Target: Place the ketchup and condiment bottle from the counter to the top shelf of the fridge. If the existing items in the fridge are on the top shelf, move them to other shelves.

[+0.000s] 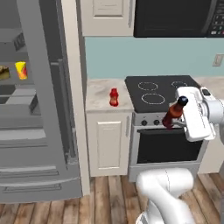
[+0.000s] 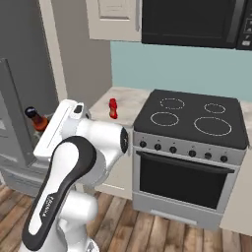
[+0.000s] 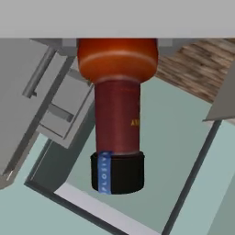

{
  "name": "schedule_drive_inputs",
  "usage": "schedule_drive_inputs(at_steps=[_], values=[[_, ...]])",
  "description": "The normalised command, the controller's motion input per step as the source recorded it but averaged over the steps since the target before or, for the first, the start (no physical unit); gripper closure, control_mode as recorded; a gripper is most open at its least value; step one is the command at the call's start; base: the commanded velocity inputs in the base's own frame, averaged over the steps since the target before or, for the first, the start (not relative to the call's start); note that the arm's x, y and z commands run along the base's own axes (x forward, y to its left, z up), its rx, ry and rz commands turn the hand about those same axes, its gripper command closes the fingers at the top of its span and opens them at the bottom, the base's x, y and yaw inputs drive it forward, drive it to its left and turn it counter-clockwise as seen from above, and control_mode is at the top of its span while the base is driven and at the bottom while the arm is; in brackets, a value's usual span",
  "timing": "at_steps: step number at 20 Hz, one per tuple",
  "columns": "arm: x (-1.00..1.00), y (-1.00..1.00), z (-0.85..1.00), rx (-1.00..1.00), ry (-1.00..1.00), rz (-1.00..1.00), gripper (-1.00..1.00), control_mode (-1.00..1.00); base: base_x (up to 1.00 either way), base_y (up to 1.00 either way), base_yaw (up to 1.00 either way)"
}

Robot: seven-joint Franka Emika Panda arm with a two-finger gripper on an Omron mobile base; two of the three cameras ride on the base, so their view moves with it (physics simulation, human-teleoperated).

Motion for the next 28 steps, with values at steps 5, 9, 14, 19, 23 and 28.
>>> schedule_drive_inputs(at_steps=[5, 9, 14, 19, 23, 28], values=[[0.0, 0.0, 0.0, 0.0, 0.0, 0.0, 1.0, 1.0, -0.82, 1.0, 0.07], [0.0, 0.0, 0.0, 0.0, 0.0, 0.0, 1.0, 1.0, -0.37, 1.0, 0.02], [0.0, 0.0, 0.0, 0.0, 0.0, 0.0, 1.0, 1.0, -0.07, 1.0, 0.01], [0.0, 0.0, 0.0, 0.0, 0.0, 0.0, 1.0, 1.0, 0.22, 1.0, 0.0], [0.0, 0.0, 0.0, 0.0, 0.0, 0.0, 1.0, 1.0, 0.56, 1.0, -0.01], [0.0, 0.0, 0.0, 0.0, 0.0, 0.0, 1.0, 1.0, 0.94, 0.79, -0.06]])
